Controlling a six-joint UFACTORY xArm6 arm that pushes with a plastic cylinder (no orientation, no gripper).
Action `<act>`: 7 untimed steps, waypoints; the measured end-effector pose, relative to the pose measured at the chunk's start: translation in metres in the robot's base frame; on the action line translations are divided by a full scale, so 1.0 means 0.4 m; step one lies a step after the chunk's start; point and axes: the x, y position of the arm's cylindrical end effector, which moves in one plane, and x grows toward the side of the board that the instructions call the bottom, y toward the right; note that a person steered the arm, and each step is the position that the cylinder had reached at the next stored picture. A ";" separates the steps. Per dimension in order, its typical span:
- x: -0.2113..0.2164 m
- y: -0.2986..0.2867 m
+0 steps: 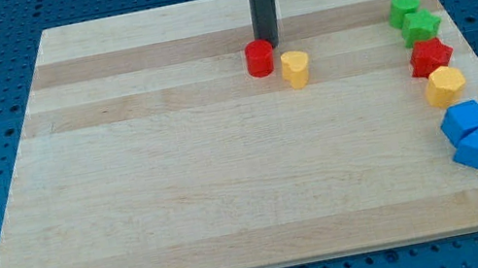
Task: Move the green circle towards the yellow heart
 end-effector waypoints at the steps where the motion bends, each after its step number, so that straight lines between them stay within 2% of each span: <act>1: 0.056 0.000; 2: 0.065 0.000; 4: -0.064 0.031; 6: -0.204 0.300; 7: -0.216 0.466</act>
